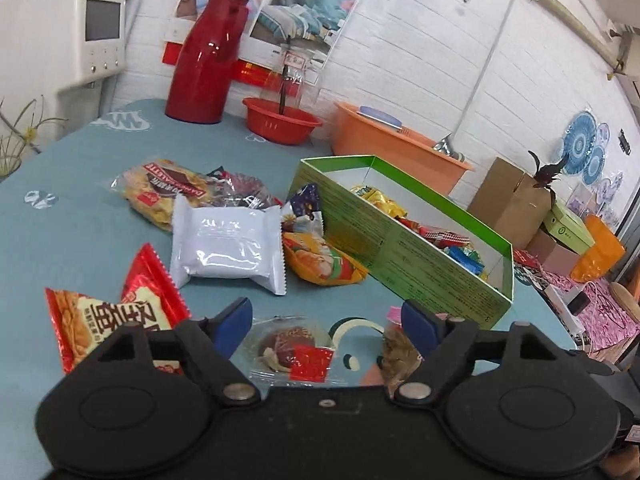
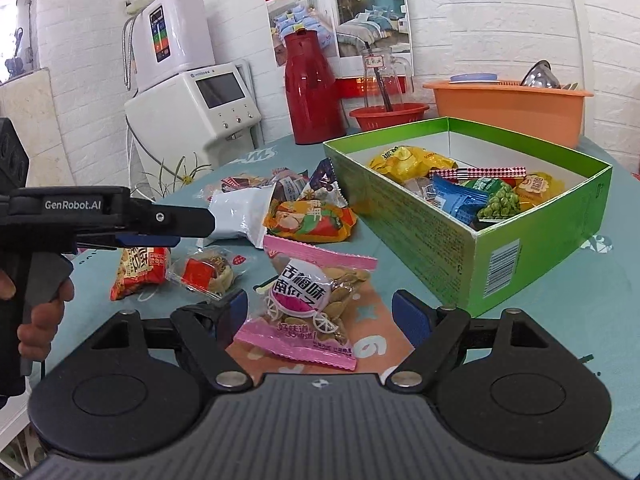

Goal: Organize snacks
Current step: 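Grasp the clear red-label packet with the left gripper while the right grasps the pink peanut bag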

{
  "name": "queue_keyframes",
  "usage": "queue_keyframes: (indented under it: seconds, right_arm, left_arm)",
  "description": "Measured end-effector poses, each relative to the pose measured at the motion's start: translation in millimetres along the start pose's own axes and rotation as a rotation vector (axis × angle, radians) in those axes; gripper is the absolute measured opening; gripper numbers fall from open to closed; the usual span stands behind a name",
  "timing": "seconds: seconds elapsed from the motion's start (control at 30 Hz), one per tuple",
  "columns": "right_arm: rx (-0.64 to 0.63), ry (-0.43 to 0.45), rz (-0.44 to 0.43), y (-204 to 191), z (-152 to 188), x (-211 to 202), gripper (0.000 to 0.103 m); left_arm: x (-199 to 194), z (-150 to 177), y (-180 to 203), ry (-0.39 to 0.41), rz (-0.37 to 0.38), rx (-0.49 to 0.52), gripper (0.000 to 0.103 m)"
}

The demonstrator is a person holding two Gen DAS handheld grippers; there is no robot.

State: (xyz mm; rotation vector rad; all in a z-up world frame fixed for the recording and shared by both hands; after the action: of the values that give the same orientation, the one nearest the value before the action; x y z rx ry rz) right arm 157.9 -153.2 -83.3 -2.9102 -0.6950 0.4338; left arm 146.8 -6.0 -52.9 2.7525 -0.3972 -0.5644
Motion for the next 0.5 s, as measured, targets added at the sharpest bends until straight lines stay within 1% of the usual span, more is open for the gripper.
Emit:
queue_keyframes:
  seconds: [0.13, 0.27, 0.4, 0.5]
  right_arm:
    - [0.041, -0.027, 0.026, -2.2, 0.4, 13.1, 0.103]
    - [0.090, -0.013, 0.077, -1.3, -5.2, 26.0, 0.103]
    - [0.051, -0.031, 0.117, -1.7, -0.8, 33.5, 0.103]
    - [0.037, -0.046, 0.128, -0.3, 5.2, 31.6, 0.103]
  left_arm:
    - [11.5, 13.0, -7.1, -0.066, -0.025, 0.021, 0.103]
    - [15.6, 17.2, -8.0, -0.077, -0.022, 0.017, 0.103]
    - [19.0, 19.7, -14.8, -0.089, -0.039, 0.012, 0.103]
    - [19.4, 24.7, -15.5, -0.106, -0.029, 0.022, 0.103]
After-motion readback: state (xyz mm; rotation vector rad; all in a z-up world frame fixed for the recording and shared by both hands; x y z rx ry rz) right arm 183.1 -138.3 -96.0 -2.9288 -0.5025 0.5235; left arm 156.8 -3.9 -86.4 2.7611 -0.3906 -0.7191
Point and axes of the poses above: each gripper's, at about its wrist camera, not at the fingertips, and x roughly the way its jaws point, y to its right, z to its underside, the point moved 10 cm from there along x, roughly the way its jaws point, and after that the axes turned 11 degrees about y, right-handed, at the moved point
